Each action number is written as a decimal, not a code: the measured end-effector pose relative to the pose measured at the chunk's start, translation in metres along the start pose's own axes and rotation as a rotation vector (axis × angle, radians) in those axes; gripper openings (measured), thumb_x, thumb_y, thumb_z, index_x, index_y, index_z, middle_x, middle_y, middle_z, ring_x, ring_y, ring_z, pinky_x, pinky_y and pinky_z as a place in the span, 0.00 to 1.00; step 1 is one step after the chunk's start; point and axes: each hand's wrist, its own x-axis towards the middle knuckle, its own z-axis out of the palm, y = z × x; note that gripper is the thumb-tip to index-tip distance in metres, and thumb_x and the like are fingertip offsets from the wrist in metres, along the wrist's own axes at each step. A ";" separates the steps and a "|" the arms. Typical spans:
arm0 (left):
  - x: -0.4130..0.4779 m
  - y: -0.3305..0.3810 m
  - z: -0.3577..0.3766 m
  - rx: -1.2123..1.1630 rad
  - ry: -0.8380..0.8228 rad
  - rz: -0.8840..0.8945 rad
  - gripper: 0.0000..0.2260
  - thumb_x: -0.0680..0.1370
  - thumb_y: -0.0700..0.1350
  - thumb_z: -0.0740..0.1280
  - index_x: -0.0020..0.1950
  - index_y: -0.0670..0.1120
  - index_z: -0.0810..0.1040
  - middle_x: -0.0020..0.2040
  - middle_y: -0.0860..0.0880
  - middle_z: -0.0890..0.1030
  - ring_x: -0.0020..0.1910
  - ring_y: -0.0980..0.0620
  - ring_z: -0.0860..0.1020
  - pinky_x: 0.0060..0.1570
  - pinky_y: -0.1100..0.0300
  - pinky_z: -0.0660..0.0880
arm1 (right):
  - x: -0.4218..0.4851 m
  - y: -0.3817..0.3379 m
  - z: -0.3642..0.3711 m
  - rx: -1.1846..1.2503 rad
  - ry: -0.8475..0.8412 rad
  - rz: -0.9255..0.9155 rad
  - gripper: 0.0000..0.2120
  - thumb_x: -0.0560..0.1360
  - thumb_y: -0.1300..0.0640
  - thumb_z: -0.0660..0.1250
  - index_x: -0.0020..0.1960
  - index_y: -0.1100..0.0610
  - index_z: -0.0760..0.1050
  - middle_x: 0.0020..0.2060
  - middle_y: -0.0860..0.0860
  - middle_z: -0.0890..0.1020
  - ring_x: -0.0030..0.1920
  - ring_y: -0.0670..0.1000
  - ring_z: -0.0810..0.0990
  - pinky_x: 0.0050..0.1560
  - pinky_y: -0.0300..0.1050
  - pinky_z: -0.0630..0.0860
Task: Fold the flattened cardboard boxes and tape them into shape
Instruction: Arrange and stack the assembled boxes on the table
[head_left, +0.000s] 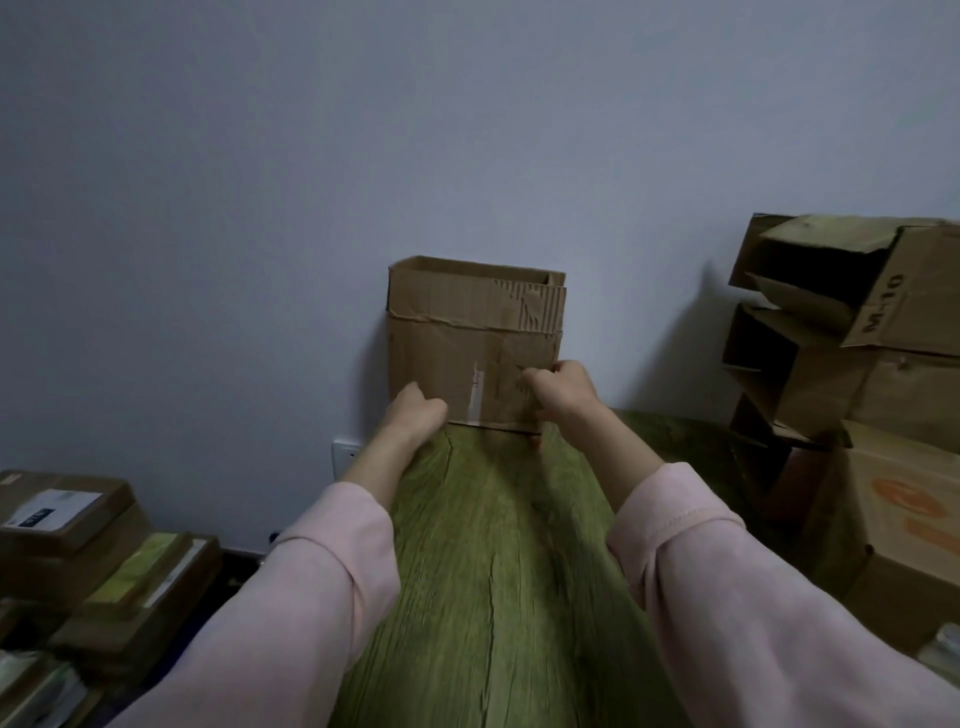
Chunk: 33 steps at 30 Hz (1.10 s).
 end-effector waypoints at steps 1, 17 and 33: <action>0.004 -0.001 0.004 0.016 -0.001 0.009 0.30 0.76 0.36 0.60 0.76 0.40 0.54 0.76 0.42 0.59 0.74 0.43 0.59 0.71 0.53 0.60 | 0.002 0.000 0.002 -0.013 0.000 -0.012 0.14 0.75 0.58 0.63 0.58 0.63 0.73 0.52 0.58 0.79 0.51 0.57 0.78 0.55 0.54 0.78; -0.042 0.044 -0.025 0.078 0.002 0.064 0.20 0.77 0.40 0.62 0.67 0.34 0.67 0.67 0.38 0.70 0.65 0.40 0.70 0.62 0.54 0.68 | -0.040 -0.051 -0.049 -0.043 0.002 -0.068 0.07 0.75 0.62 0.63 0.52 0.64 0.71 0.41 0.53 0.73 0.47 0.54 0.74 0.53 0.56 0.79; -0.252 0.157 0.060 -0.022 -0.409 0.280 0.22 0.80 0.49 0.60 0.71 0.39 0.64 0.73 0.37 0.64 0.70 0.39 0.66 0.64 0.48 0.68 | -0.253 -0.039 -0.294 -0.427 0.484 -0.204 0.18 0.77 0.60 0.62 0.65 0.63 0.73 0.60 0.57 0.78 0.59 0.56 0.76 0.57 0.47 0.71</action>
